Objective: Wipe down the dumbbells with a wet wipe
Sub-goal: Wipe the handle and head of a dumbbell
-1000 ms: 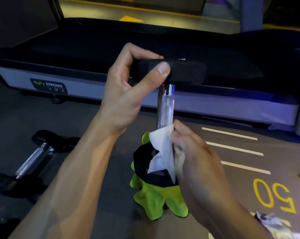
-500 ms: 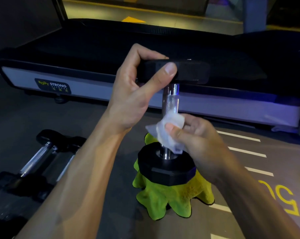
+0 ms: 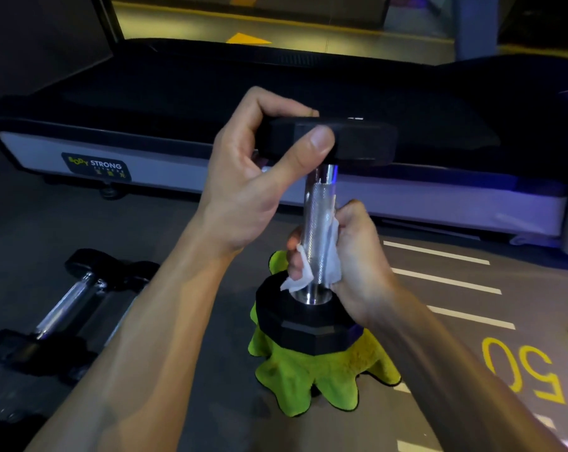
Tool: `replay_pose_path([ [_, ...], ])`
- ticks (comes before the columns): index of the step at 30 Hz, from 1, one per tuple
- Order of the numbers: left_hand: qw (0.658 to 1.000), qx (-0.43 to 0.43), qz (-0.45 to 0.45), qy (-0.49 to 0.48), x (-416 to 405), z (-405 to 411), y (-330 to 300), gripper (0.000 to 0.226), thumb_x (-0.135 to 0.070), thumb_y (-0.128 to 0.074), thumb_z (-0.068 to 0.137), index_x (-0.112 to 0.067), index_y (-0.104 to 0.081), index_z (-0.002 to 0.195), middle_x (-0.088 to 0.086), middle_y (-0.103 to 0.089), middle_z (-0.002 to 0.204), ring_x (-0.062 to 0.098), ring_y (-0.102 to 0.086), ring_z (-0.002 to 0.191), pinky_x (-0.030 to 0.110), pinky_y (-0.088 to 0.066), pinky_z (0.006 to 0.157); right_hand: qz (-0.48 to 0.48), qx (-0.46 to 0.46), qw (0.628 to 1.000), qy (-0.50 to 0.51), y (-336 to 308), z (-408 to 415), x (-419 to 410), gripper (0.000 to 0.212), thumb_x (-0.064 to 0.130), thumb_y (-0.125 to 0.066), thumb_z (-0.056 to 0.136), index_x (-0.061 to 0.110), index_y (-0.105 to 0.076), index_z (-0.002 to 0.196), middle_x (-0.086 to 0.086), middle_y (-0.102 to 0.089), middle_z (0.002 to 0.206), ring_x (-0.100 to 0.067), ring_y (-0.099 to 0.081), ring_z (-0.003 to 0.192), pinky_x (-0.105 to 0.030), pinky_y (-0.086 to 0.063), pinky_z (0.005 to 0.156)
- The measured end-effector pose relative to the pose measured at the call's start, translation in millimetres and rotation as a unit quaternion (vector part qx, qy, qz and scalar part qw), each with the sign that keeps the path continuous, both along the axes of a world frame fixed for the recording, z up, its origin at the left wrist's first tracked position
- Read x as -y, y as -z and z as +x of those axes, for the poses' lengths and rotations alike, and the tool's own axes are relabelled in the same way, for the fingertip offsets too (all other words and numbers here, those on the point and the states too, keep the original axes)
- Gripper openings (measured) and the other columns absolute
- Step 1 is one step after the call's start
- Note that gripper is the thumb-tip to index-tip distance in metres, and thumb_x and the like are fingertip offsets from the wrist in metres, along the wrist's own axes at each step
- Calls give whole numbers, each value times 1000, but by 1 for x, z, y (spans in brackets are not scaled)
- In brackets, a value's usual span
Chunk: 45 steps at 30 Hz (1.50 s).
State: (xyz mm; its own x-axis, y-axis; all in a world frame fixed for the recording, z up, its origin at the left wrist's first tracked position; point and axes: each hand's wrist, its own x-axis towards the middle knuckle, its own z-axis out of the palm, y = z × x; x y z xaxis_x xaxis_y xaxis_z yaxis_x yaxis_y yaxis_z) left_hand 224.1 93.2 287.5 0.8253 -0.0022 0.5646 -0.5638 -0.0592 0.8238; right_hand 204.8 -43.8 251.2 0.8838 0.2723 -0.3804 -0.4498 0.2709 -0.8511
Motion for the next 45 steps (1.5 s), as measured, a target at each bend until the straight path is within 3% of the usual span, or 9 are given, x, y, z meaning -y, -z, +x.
replay_pose_path([
  [5, 1000, 9, -18, -12, -4, -5, 3, 30, -26, -71, 93, -7, -60, 113, 8, -69, 114, 9, -66, 102, 25, -50, 90, -240, 99, 964, 56, 6, -25, -8, 55, 50, -25, 101, 21, -68, 80, -2, -72, 81, -20, -67, 79, -36, -51, 86],
  [8, 1000, 11, -15, -23, -4, -6, 4, 29, -25, -71, 95, -7, -59, 113, 8, -68, 113, 7, -66, 99, 25, -50, 88, -302, 232, 919, 102, 9, -41, -10, 32, 36, -37, 110, 24, -61, 94, 10, -68, 85, 2, -57, 76, -10, -42, 70],
  [15, 1000, 2, -17, 5, -5, -8, 1, 29, -28, -72, 92, -11, -59, 111, 7, -68, 115, 10, -66, 104, 27, -51, 91, 74, -22, 996, 37, -4, -8, -7, 54, 35, -34, 106, 5, -64, 74, -16, -57, 62, -25, -49, 49, -33, -40, 55],
  [20, 1000, -8, -23, 12, 0, -9, 0, 34, -29, -73, 90, -6, -61, 112, 11, -69, 116, 8, -67, 100, 26, -51, 88, 13, -20, 994, 108, 3, 0, -15, 50, 34, -37, 100, 4, -62, 69, -13, -56, 54, -25, -45, 42, -39, -45, 57],
  [24, 1000, -8, -19, -5, 0, -9, 1, 32, -30, -75, 89, -10, -62, 111, 18, -69, 120, 18, -68, 107, 36, -53, 94, -163, 168, 950, 208, 4, -28, -23, 47, 40, -38, 107, 16, -75, 94, -1, -78, 87, -17, -73, 87, -34, -56, 88],
  [31, 999, -12, 1, -48, 1, -3, 3, 32, -32, -76, 93, -11, -64, 113, 12, -68, 116, 23, -66, 108, 59, -51, 101, -138, 274, 942, 135, 10, -56, -28, 55, 42, -35, 104, 28, -39, 157, 6, -49, 157, -9, -42, 147, -42, -33, 122],
  [36, 999, -9, -1, -33, 8, -4, 2, 33, -32, -76, 91, -11, -63, 112, 15, -68, 116, 27, -66, 107, 60, -52, 99, -279, 275, 904, 170, 5, -31, -23, 22, 33, -37, 111, 23, -56, 109, 10, -63, 94, -4, -59, 85, -31, -44, 80],
  [42, 1000, -13, -23, -12, 24, -4, -4, 35, -21, -81, 90, 0, -62, 110, 20, -66, 102, 11, -64, 89, 25, -53, 78, -258, 246, 921, 156, 5, -15, -7, 55, 55, -28, 108, 20, -68, 96, -1, -76, 94, -18, -72, 93, -44, -56, 88],
  [45, 999, -16, -21, -23, 25, 1, -3, 36, -31, -81, 88, -7, -64, 109, 12, -68, 102, 20, -67, 94, 40, -55, 84, -114, 63, 980, 152, -10, 2, -5, 72, 55, -31, 109, 18, -62, 56, -8, -58, 55, -25, -55, 48, -33, -47, 53],
])
